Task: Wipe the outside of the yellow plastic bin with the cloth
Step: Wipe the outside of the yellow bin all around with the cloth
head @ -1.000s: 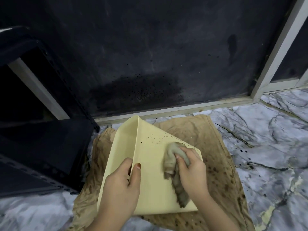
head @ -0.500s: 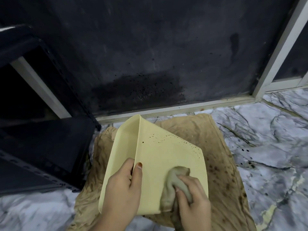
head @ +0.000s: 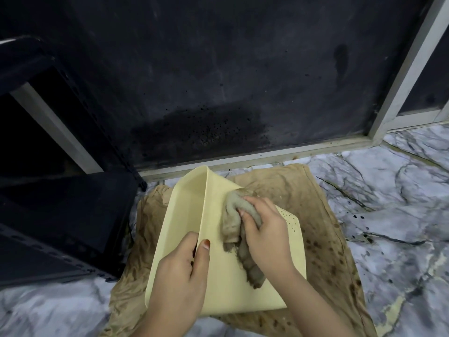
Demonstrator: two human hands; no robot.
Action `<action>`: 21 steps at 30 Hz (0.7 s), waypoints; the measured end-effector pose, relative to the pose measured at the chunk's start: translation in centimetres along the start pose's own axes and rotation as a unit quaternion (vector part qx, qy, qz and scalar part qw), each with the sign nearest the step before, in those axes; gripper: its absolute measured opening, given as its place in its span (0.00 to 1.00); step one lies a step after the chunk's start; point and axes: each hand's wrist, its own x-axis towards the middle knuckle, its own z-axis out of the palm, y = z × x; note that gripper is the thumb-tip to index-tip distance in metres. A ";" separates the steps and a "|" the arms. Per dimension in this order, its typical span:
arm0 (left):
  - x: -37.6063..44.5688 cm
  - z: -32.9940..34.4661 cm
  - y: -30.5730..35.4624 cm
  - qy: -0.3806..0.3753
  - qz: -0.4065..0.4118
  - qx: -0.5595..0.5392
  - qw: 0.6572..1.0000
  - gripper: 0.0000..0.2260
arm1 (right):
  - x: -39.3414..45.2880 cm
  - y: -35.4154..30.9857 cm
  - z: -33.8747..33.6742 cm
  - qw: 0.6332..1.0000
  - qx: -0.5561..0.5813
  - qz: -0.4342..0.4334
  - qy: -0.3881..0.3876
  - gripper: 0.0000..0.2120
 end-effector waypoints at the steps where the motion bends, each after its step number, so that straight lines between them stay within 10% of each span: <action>1: 0.1 -0.1 -0.1 0.001 -0.003 0.006 1.000 0.16 | -0.2 0.8 -0.3 1.000 -0.008 0.012 0.004 0.12; 13: 3.2 -2.1 -0.6 -0.066 -0.150 -0.075 0.984 0.04 | -8.0 8.7 -4.0 0.991 -0.086 0.098 0.008 0.11; 21: 2.6 -0.9 0.5 0.013 -0.132 -0.076 0.988 0.17 | -10.0 5.2 -2.5 0.999 -0.038 -0.006 0.005 0.12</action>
